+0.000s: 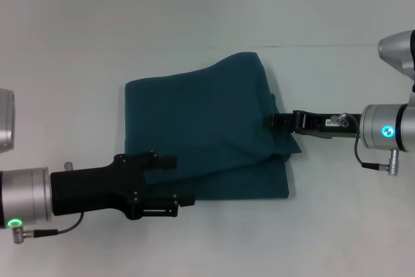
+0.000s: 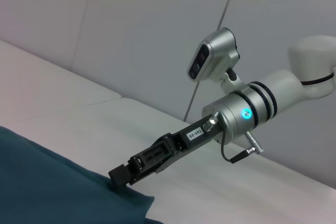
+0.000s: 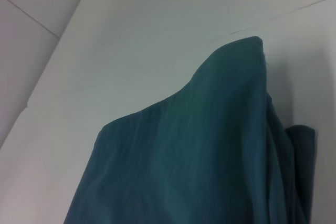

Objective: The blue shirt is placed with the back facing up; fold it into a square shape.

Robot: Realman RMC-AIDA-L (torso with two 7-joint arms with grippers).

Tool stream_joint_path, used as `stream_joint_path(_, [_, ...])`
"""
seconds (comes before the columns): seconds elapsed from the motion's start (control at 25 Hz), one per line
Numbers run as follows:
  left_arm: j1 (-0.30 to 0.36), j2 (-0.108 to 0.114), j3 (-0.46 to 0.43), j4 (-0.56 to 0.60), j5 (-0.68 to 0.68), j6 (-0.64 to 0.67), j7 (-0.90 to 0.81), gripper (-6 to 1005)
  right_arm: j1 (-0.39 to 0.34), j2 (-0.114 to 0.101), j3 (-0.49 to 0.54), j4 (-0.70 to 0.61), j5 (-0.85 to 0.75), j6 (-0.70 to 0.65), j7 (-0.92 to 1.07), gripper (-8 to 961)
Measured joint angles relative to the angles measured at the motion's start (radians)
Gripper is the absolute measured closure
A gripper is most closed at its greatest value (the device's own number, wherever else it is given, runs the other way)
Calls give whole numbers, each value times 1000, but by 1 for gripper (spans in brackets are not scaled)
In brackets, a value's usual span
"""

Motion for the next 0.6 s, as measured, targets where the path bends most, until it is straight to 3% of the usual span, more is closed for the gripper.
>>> stream_joint_path(0.12, [0,0,-1,0,-1,-3,-1,91,0,0,1,0,0,5,2,163])
stream_joint_path(0.6, [0,0,0,1,-7,-4,-4,90,-4,1,-15,8,-4,41,3,689])
